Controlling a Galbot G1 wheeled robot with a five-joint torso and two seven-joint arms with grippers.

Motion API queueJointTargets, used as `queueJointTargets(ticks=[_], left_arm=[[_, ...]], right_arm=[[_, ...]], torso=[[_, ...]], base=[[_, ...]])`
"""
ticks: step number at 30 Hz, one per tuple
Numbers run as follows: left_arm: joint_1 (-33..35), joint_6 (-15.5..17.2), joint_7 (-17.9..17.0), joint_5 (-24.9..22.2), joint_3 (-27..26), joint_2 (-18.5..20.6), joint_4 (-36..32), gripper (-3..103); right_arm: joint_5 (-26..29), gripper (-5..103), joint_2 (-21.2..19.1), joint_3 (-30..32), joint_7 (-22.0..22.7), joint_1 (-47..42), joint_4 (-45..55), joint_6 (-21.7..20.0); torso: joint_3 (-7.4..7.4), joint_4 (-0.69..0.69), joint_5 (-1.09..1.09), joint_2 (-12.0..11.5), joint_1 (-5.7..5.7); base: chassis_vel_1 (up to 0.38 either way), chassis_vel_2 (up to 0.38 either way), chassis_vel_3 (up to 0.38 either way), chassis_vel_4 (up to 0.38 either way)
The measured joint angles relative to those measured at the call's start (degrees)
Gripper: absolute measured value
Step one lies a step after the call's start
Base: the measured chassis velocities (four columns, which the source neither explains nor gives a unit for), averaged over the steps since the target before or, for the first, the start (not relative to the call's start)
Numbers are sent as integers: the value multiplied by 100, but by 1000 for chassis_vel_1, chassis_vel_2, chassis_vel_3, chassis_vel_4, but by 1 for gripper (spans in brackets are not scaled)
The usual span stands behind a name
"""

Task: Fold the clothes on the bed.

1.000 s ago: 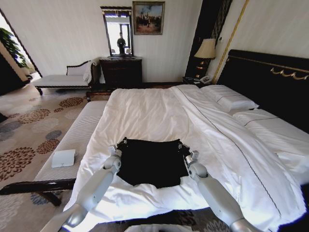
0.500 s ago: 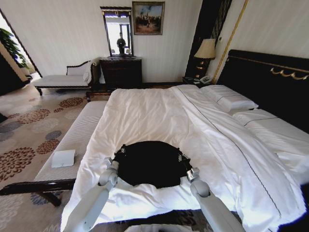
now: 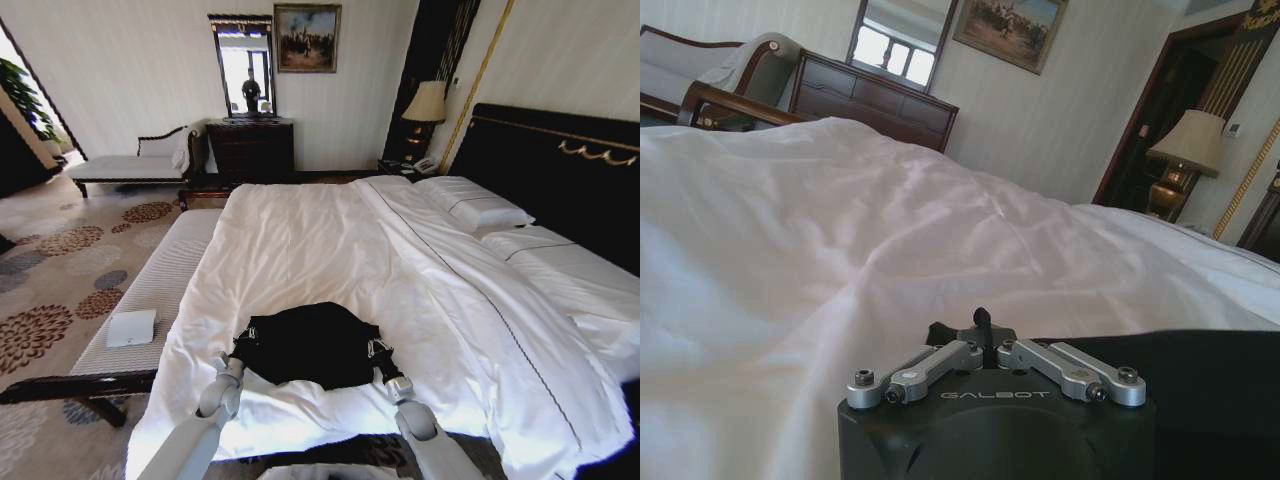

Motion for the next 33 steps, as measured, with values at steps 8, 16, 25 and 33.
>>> queueJointTargets(ticks=[8,16,25,33], left_arm=[[407,-43,0,53,-242,1,-179,2],[599,-95,-13,62,-352,-67,-296,2],[863,-142,-27,179,-455,-74,-488,2],[926,-161,-62,240,-589,-64,-622,2]], right_arm=[[-130,0,121,192,91,-461,140,309],[-294,0,209,335,604,-686,135,591],[-11,0,291,474,696,-910,342,643],[-188,0,335,460,687,-1159,611,711]], torso=[[0,0,0,0,0],[1,0,0,-1,1],[0,1,-1,-1,0],[0,0,0,-1,0]], base=[[0,0,0,0],[0,0,0,0],[0,0,0,0],[0,0,0,0]])
